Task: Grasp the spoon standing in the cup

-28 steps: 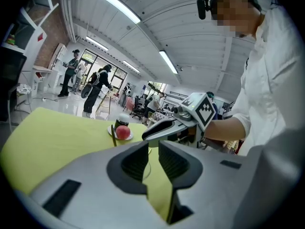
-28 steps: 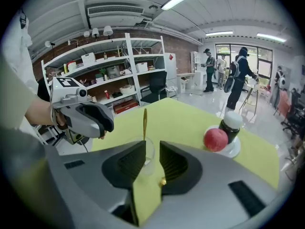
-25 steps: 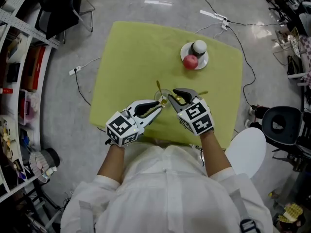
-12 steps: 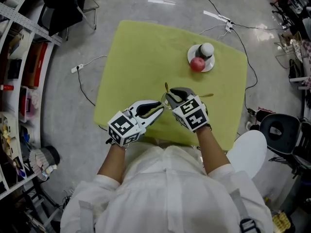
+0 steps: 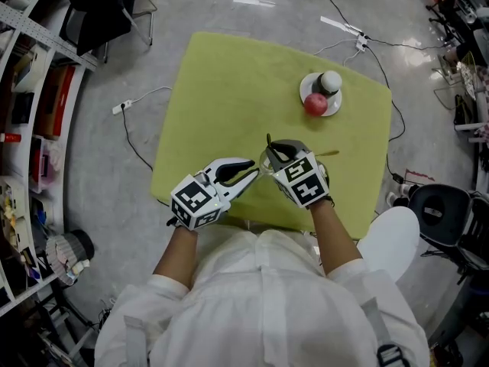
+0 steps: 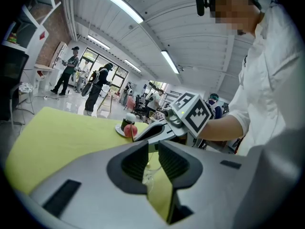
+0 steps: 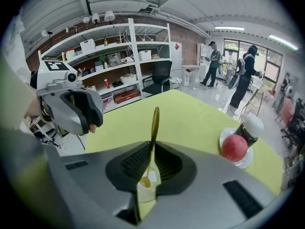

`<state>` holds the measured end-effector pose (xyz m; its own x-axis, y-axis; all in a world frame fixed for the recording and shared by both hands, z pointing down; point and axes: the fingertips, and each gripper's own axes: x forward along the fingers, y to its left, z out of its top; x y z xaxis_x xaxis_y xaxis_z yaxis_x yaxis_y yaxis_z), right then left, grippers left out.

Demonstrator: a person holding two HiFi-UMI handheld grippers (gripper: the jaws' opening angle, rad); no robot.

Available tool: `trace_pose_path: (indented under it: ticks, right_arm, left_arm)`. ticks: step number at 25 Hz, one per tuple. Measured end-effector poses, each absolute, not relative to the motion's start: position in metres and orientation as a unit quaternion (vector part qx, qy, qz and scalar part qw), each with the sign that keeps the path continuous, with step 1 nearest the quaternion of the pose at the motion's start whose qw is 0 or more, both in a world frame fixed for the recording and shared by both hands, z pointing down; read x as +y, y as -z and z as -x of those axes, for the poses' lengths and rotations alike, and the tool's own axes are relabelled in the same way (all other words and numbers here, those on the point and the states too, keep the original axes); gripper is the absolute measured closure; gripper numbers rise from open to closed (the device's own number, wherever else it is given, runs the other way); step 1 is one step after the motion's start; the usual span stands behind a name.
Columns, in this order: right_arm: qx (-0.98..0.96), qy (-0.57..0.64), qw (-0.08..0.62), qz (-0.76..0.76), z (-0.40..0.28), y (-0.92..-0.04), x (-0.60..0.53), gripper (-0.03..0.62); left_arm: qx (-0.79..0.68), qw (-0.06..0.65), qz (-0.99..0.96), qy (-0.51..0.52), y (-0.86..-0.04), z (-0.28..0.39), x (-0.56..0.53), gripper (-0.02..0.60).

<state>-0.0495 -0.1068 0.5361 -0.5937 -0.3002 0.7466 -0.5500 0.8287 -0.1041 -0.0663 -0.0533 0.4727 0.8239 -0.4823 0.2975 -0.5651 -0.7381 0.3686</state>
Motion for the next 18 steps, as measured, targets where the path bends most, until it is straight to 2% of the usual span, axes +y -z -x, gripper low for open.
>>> trace_pose_path:
  ticks: [18]
  right_arm:
    - [-0.896, -0.175, 0.314, -0.26, 0.034, -0.51, -0.104, 0.586]
  left_arm:
    - [-0.267, 0.22, -0.934, -0.094, -0.47, 0.056, -0.056, 0.515]
